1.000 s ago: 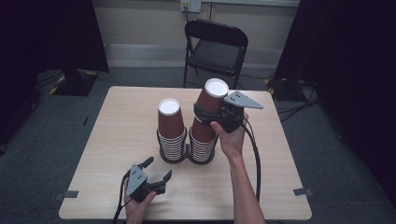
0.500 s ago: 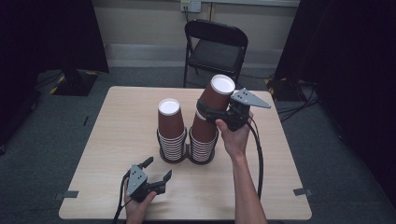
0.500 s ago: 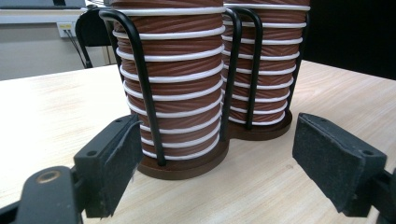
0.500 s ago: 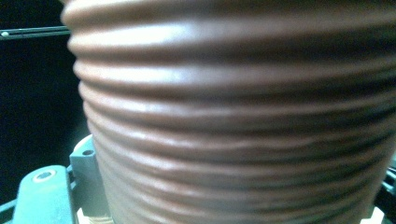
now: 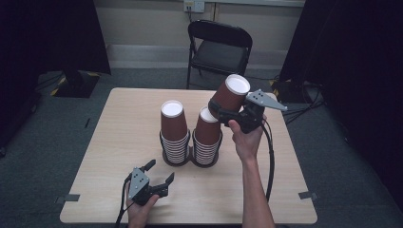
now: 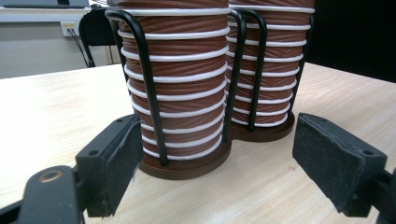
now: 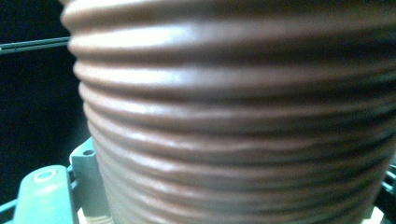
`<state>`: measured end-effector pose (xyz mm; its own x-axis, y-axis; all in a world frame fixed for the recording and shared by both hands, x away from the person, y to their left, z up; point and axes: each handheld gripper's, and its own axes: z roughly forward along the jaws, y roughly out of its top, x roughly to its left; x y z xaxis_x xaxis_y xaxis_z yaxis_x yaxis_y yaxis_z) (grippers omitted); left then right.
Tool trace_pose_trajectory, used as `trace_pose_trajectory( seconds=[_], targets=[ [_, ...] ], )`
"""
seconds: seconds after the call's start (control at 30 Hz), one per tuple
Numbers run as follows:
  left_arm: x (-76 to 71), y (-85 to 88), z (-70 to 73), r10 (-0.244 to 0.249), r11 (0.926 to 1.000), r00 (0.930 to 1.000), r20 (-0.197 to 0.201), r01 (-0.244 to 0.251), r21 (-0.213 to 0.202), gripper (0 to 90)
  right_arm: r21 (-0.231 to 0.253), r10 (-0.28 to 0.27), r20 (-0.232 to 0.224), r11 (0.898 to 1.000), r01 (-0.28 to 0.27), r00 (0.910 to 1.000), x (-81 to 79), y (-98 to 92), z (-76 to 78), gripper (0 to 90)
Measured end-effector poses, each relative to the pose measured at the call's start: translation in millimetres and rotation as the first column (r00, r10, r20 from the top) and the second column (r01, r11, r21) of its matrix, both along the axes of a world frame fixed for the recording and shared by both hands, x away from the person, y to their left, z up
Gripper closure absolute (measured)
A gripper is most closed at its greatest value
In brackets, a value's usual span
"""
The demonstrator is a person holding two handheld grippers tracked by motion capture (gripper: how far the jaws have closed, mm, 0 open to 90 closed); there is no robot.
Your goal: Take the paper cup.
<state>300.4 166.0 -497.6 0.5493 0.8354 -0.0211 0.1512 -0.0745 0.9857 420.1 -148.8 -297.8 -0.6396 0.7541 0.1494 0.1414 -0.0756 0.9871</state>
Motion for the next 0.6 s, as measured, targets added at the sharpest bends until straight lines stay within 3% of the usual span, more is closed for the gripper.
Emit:
trace_pose_trajectory(
  seconds=[0.27,0.6],
  targets=[
    [-0.3,1.0,-0.2,-0.003,1.0,1.0,0.002,0.003,-0.009,15.7,-0.004,-0.025,-0.023,1.0,0.025,0.9994,-5.7,-12.6,-2.5,13.9],
    [0.3,1.4,-0.1,-0.008,0.9999,1.0,-0.002,0.008,-0.014,15.8,0.03,-0.051,-0.053,0.998,0.052,0.9973,-13.8,-32.1,-12.7,14.1]
  ],
)
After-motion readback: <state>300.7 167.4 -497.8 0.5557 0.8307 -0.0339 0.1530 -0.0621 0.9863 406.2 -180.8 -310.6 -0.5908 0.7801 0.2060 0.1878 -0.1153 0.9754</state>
